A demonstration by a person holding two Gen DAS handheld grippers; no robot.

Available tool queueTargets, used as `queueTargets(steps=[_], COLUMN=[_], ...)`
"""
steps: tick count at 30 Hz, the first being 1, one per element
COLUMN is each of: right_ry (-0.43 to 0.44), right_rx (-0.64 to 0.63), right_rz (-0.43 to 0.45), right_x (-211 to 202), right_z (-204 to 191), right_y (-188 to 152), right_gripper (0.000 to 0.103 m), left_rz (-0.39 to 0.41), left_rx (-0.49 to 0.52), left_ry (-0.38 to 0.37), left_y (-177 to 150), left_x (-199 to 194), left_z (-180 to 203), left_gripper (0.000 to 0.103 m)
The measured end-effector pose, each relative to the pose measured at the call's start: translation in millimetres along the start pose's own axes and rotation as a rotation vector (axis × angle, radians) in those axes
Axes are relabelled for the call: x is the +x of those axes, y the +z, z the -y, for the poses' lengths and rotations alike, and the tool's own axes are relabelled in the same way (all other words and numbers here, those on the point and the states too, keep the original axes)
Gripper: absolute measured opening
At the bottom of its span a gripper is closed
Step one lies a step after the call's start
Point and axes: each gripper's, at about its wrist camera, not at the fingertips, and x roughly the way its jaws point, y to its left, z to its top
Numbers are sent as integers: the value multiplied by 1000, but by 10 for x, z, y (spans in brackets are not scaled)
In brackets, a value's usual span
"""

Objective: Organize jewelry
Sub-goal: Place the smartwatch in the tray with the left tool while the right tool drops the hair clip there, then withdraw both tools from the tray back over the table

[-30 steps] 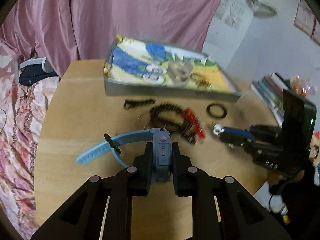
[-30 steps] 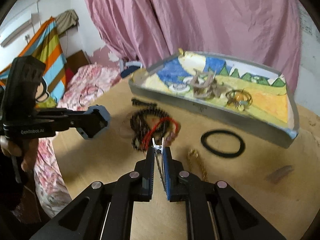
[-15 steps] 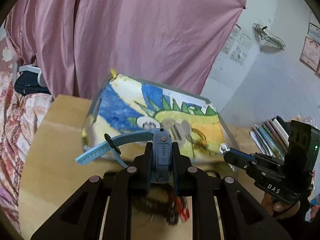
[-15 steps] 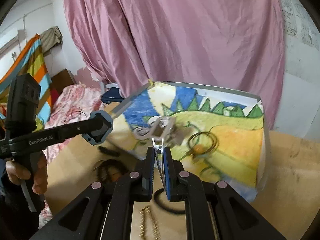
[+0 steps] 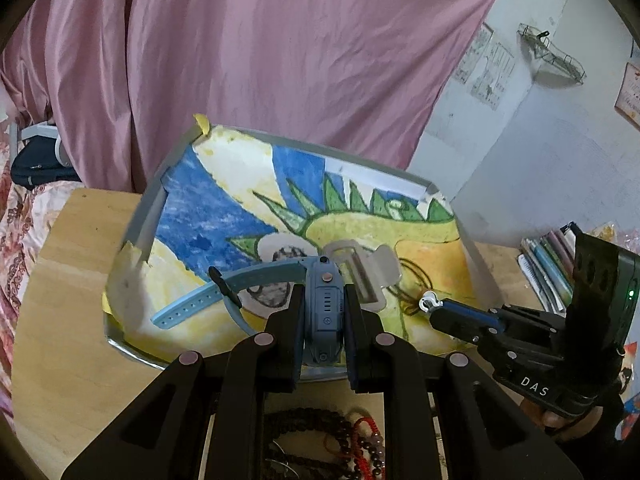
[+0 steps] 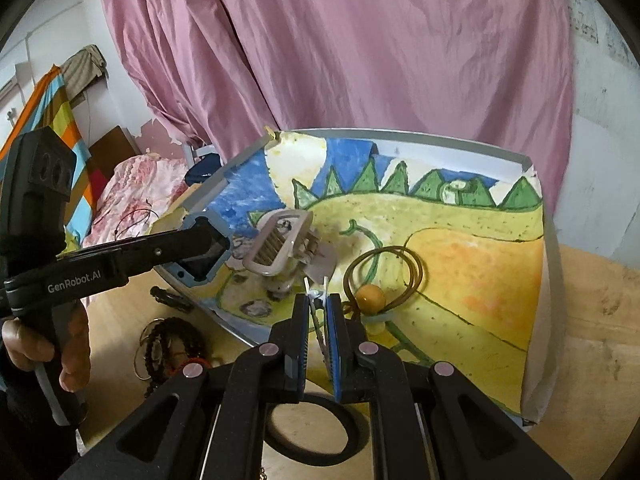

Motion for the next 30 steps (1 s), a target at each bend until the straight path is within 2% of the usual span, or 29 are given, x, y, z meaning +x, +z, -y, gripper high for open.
queueTargets(steps=[7,12,13,15,19,21,23,24,25,26,30], right_ry=[-6,-9,-14,-23,-48,-65,-79,-79,-79,-78,-82], right_rx=[7,18,22,28,46,53,52,42,36,29,1], right_rz=[-14,-11,-8,1,41,79,116,146,162,183,234], right_x=[28,-21,-50,-96,-290,-432,-558,-657,-713,-788,-977], right_z=[25,29,31,40,29,-4,-50,-98,-140,-191,-383], right_y=[-27,-59,-74,-94,-158,-205,-246,-286,-306,-343,-471], right_gripper=[9,9,10,14,29,42,73,80,93,100,103], left_rz=[-35,-28,-24,-6,32,52,77,83,89,95,122], left_rx=[7,3,2,-1,-10,-9,-11,-9,-6,-1,16], left_ry=[-5,-4,0,8,8,16,14,10,7,4,-17], left_y=[-15,-3,0,-4,-29,-61,-113,-131,-158,-187,-352], left_x=[80,67,52,-4,-151,-249,-369,-427,-477,-535,-790], left_z=[9,18,20,21,30,47,61,69,84,98,160], left_gripper=[14,16,18,37,53,63,74,79,80,82,85])
